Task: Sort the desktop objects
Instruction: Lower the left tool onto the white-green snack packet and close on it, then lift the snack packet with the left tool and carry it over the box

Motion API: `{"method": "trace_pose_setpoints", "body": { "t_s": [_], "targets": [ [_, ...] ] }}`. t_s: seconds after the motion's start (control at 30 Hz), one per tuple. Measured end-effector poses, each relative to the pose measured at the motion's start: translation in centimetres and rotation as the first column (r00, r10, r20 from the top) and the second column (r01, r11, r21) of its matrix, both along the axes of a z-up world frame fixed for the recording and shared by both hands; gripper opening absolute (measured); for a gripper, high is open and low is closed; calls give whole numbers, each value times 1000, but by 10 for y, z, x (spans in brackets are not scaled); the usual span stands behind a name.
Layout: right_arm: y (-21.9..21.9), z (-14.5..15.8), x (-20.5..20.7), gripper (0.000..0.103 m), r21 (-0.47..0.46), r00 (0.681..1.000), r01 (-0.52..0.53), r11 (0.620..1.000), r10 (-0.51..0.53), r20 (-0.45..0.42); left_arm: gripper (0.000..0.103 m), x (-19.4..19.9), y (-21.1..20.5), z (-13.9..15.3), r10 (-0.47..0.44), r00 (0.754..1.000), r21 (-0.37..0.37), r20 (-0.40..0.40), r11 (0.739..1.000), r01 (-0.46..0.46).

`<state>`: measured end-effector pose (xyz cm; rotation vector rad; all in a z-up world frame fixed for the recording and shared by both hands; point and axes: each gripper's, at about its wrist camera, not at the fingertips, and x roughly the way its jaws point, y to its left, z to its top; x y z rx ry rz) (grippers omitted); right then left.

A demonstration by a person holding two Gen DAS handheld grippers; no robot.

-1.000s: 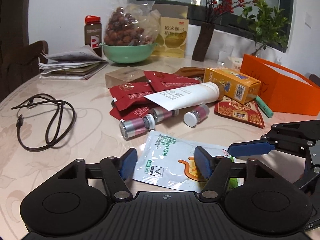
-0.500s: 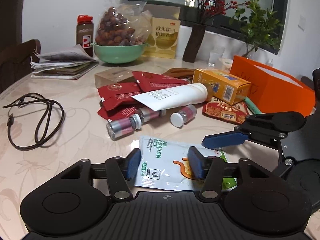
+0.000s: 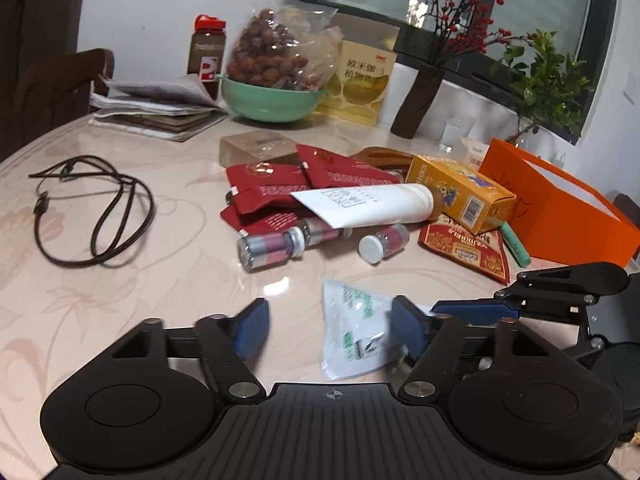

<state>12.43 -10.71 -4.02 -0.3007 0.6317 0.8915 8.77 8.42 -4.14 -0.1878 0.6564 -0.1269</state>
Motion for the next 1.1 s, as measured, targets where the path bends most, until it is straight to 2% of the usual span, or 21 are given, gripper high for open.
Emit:
{"method": "trace_pose_setpoints", "body": {
  "t_s": [0.17,0.23,0.3,0.33,0.4,0.47,0.63,0.73,0.83,0.93,1.07,1.1],
  "targets": [
    [-8,-1,-3,36,18,1000,2,1000,-2,7,81,-1,-8,-1,-31,999,-12,-8,999,31],
    [-11,0,-4,35,21,1000,1,1000,-1,5,73,0,-12,-1,-59,998,-51,-18,997,58],
    [-16,1,-5,34,27,1000,6,1000,-6,-1,68,-3,-20,3,-97,995,-29,-5,995,97],
    [-19,1,-5,33,35,1000,10,999,-10,-7,69,-5,-24,5,-113,994,-16,-1,993,113],
    [-26,3,-4,32,59,1000,21,998,-20,-18,76,-9,-28,8,-132,991,-7,-1,991,132],
    [-34,6,-4,31,89,999,25,996,-22,-37,77,-13,-33,8,-149,989,-15,-3,989,149],
    [-45,9,-8,29,94,999,31,995,-29,-20,83,-12,-41,10,-145,989,-42,8,988,145],
    [-56,13,-9,29,112,999,53,992,-51,-17,87,-10,-44,11,-123,992,-19,0,992,123],
    [-66,20,-11,28,146,998,60,987,-58,-22,86,-5,-45,13,-116,993,-81,-2,990,115],
    [-71,23,-14,27,146,999,43,988,-43,-3,84,-5,-51,21,-159,987,-130,36,978,163],
    [-78,28,-17,27,168,998,55,984,-56,4,83,-2,-61,29,-168,984,-189,58,966,177],
    [-78,28,-19,27,160,998,50,986,-54,18,78,-1,-62,30,-167,984,-211,59,961,176]
  ]
}}
